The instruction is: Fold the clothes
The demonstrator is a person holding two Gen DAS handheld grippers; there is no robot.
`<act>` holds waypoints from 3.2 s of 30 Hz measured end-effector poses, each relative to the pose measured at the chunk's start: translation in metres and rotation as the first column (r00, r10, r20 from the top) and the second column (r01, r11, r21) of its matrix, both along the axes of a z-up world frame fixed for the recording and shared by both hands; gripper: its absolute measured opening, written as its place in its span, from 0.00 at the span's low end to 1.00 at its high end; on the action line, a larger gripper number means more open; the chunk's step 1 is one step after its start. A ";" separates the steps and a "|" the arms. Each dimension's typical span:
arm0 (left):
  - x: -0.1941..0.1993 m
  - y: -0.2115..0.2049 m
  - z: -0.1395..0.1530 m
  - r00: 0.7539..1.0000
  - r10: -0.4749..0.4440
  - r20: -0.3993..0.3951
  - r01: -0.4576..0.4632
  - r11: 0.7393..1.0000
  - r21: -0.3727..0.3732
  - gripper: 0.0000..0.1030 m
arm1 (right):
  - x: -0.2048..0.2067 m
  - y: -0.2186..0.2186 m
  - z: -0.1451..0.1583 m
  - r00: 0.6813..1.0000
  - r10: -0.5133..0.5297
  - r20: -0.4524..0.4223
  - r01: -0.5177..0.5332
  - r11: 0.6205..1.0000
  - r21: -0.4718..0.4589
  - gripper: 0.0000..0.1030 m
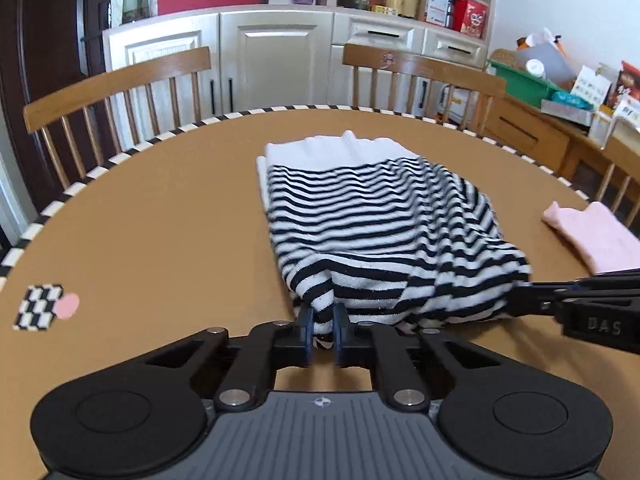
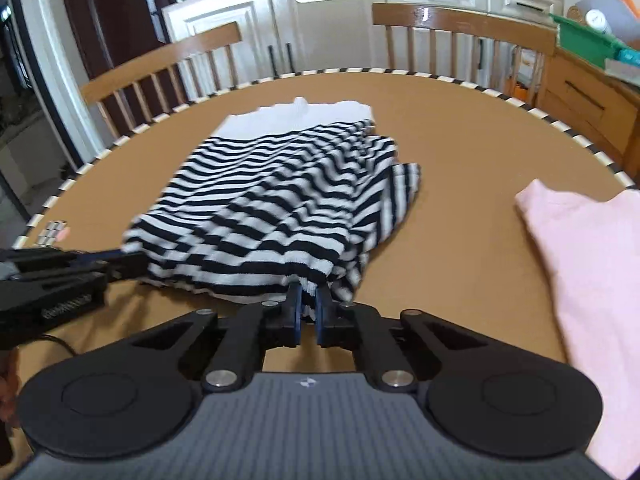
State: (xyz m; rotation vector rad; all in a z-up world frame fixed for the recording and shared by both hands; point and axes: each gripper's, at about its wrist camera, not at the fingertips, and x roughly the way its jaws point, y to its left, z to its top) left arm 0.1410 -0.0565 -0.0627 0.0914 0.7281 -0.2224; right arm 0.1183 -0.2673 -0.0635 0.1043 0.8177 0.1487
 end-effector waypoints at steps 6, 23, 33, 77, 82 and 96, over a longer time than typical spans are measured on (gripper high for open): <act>0.004 0.009 0.005 0.999 -0.026 -0.019 0.027 0.999 0.024 0.07 | 0.000 -0.020 0.010 0.999 -0.015 -0.032 0.014 0.999 -0.035 0.05; 0.007 0.043 0.037 0.998 -0.030 -0.062 0.015 0.974 -0.226 0.34 | 0.004 -0.042 0.039 1.000 0.011 0.011 -0.012 0.996 0.085 0.36; 0.048 0.007 0.000 0.988 -0.082 -0.128 0.062 0.987 -0.151 0.11 | 0.035 -0.011 0.014 0.998 0.060 -0.034 -0.060 0.998 -0.009 0.02; 0.030 0.016 0.004 0.985 -0.062 -0.161 0.034 0.984 -0.173 0.19 | -0.013 -0.026 0.012 0.995 0.072 -0.071 -0.068 0.995 0.067 0.35; 0.029 0.015 0.002 0.986 -0.055 -0.160 0.028 0.986 -0.165 0.23 | 0.004 -0.001 -0.006 0.993 0.073 -0.090 -0.072 0.997 0.014 0.01; 0.027 0.029 0.007 0.983 -0.058 -0.173 0.022 0.979 -0.205 0.27 | -0.013 -0.022 0.013 0.995 0.079 -0.058 -0.081 0.996 -0.026 0.08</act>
